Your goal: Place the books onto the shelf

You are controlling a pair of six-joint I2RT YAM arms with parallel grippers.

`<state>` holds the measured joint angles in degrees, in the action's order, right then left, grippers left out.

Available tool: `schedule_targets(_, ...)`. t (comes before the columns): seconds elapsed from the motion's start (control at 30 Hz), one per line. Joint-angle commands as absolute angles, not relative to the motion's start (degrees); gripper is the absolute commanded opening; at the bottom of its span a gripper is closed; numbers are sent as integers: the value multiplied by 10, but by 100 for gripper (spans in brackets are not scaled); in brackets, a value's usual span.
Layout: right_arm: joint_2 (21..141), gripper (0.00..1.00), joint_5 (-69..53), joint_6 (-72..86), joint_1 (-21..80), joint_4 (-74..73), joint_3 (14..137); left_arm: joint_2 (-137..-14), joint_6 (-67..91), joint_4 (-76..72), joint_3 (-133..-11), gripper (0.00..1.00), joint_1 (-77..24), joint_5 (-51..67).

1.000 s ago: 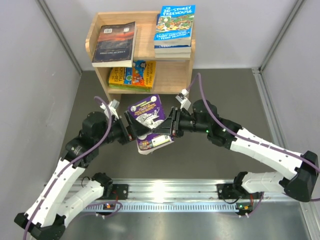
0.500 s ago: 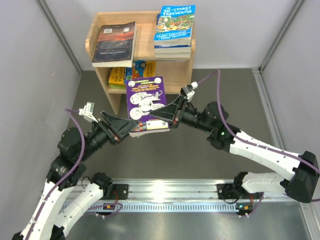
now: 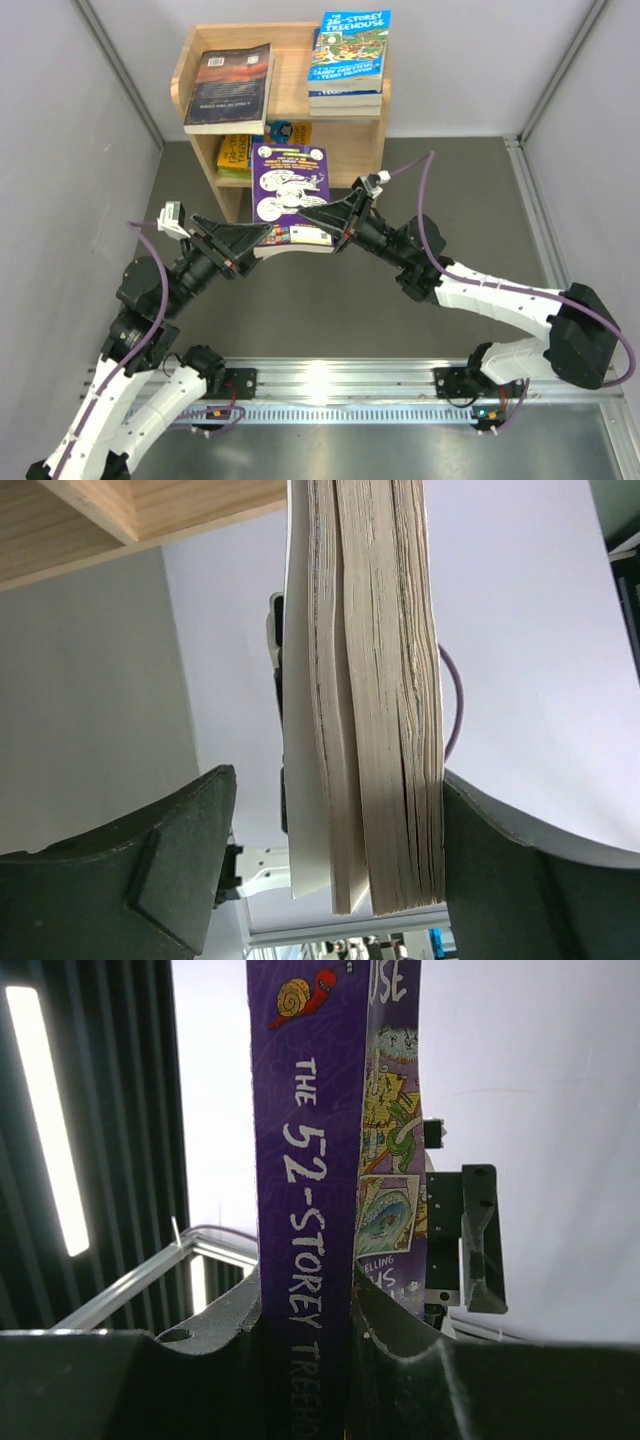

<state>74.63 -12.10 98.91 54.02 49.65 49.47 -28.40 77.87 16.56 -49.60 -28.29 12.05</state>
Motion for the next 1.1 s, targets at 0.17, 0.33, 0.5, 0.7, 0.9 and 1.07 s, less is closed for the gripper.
schedule_targets(0.17,726,0,-85,1025,552,664,501,-332,773,158,-549,55,-284,109)
schedule_targets(0.33,730,0,-107,1000,553,627,541,-356,747,173,-591,21,-284,105)
schedule_targets(0.5,747,0,-148,945,553,492,640,-403,661,244,-708,0,-284,83)
schedule_targets(0.7,820,18,-198,854,553,300,838,-496,523,364,-901,0,-284,54)
schedule_targets(0.9,911,82,-230,840,547,243,984,-592,426,409,-1033,0,-284,-15)
schedule_targets(1.07,921,86,-250,856,544,254,987,-685,354,401,-1133,0,-283,-44)
